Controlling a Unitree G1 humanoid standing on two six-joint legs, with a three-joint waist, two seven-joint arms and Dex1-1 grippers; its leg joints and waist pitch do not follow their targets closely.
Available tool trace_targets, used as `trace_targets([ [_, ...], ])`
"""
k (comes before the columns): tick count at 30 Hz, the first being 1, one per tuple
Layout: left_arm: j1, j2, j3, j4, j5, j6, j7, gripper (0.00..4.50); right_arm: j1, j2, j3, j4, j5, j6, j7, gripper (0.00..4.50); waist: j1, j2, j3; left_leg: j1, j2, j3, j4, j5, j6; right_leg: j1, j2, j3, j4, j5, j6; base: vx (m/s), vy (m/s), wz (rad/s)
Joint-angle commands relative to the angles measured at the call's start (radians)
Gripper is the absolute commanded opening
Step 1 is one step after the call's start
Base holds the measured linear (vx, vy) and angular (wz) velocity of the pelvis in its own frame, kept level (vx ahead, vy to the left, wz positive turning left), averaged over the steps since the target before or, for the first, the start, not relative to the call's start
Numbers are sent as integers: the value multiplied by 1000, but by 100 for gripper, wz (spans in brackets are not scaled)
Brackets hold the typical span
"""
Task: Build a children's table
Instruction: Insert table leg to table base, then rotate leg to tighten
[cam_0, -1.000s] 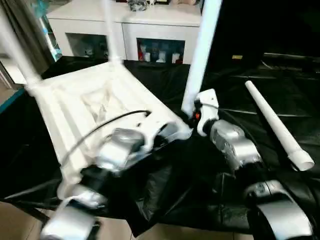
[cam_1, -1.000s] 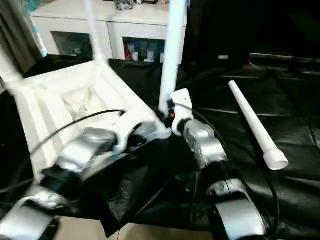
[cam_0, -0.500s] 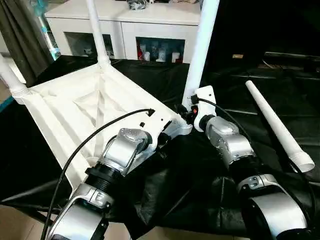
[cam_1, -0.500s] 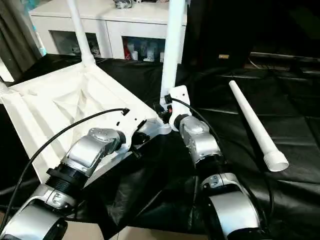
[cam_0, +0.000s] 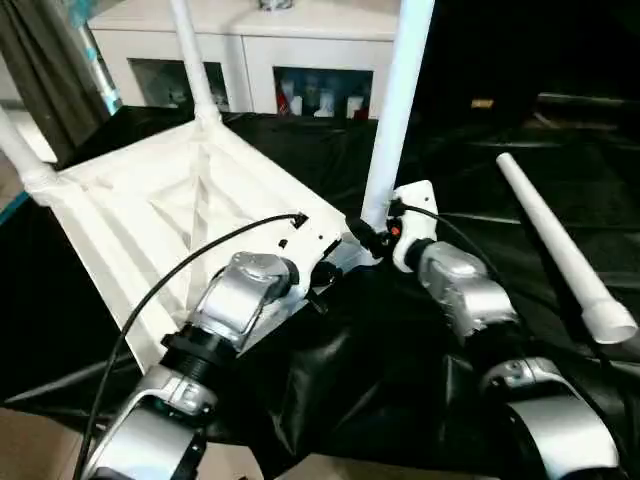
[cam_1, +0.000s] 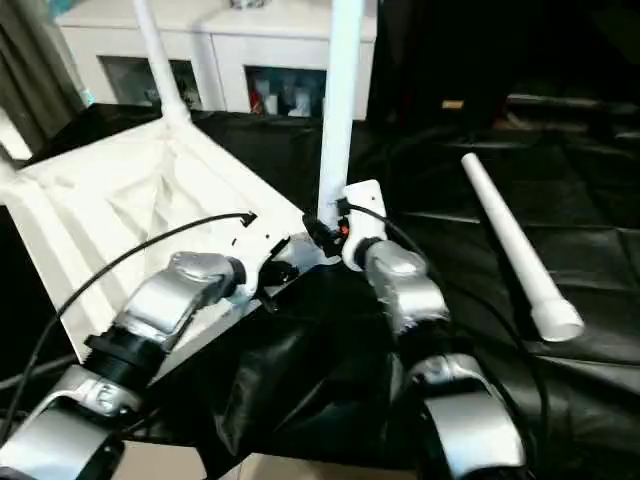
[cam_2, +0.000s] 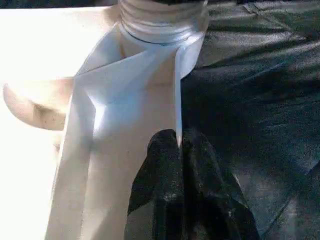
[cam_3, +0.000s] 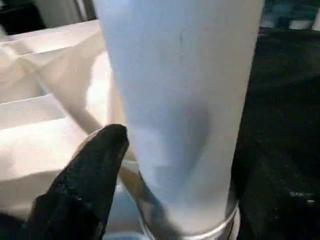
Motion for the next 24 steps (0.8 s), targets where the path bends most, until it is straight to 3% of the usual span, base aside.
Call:
trace_targets([
  [1,0,22,-13,-43,-1,-62,-39,0,43,-10,65,-37,-10,36,88,380,8,3,-67,-6,66,-26,-61,-43,97,55,-102,61,-68,-25,-249,0,0,0],
  [2,6,33,-19,-51,-6,-69,-65,0,60,-31,82,-77,-12,40,132,389,10,2,-71,-7,65,-27,-57,-19,107,56,-100,60,-63,20,-254,54,2,0],
  [3,6,33,-19,-51,-6,-69,-65,0,60,-31,82,-77,-12,40,132,394,12,-3,-78,-12,61,-26,-47,47,139,62,-99,61,-45,152,-265,0,0,0],
  [4,10,42,-23,-56,-10,-75,-83,0,72,-47,95,-107,-11,43,167,394,13,-2,-79,-13,60,-26,-41,89,174,58,-97,58,-37,239,-279,0,0,0],
  [7,20,73,-36,-67,-19,-115,-143,0,105,-97,116,-196,5,63,261,394,19,-4,-77,-13,61,-24,-39,70,208,57,-99,56,-40,231,-284,0,0,0],
  [11,53,144,-49,-106,-63,-199,-297,0,171,-221,150,-361,40,109,443,394,31,-4,-72,-8,68,-25,-44,13,179,58,-98,56,-50,97,-265,0,0,0],
  [18,82,231,-79,-137,-92,-268,-462,0,253,-349,186,-494,50,134,588,394,50,-1,-72,-2,71,-21,-43,-13,143,51,-96,59,-49,43,-248,0,0,0],
  [24,90,269,-91,-141,-102,-312,-551,0,276,-379,197,-529,34,150,601,394,53,-1,-74,-4,67,-22,-41,-10,125,53,-95,58,-44,65,-250,0,0,0],
])
